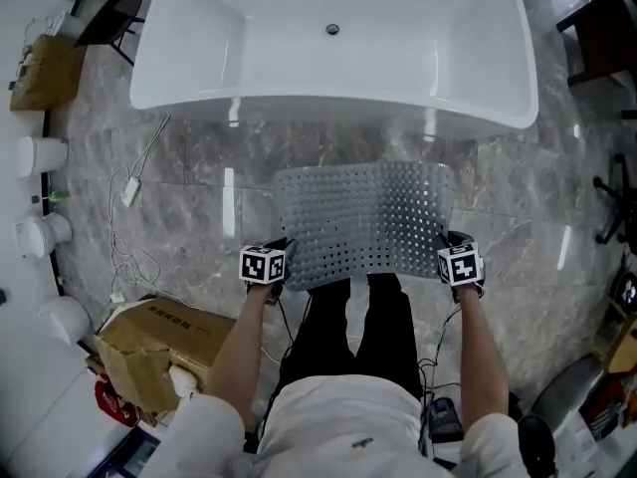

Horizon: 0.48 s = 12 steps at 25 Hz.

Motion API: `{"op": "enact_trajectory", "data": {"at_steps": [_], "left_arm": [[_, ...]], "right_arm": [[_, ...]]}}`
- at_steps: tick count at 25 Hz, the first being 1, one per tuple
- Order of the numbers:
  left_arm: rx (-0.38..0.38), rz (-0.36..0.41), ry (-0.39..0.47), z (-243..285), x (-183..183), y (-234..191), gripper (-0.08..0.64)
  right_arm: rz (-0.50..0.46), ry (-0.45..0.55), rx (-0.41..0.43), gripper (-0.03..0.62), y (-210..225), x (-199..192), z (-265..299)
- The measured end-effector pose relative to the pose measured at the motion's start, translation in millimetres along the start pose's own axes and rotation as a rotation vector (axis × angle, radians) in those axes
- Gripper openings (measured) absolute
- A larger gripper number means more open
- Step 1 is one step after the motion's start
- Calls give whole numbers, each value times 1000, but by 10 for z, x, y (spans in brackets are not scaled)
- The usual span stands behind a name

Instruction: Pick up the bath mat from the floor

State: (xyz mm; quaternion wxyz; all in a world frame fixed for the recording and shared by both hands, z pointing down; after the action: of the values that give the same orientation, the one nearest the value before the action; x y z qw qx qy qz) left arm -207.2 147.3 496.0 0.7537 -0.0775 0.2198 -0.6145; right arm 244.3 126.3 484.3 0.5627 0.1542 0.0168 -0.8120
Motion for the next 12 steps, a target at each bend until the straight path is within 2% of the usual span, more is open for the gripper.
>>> {"op": "enact_trajectory", "data": {"at_steps": [4,12], "left_arm": [[21,15,61,-456,159,-187,66],[48,-3,238,-1211,421,-530,66]], "right_arm": [[-2,65,-49,51,-45,223,-384],[-1,227,-126,51,-287,685,-1022]]}}
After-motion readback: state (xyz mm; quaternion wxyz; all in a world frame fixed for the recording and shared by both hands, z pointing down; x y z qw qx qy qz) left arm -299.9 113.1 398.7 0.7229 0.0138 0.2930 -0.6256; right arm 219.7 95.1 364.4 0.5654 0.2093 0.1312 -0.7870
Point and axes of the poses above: the fingertips, and each gripper's own axes: z forward along the fingers, y to its right, x out of its top, the point moved 8 cm from there along -z, backward along the fingers, and after that the axes turned 2 degrees about z, right-handed, at the moved point
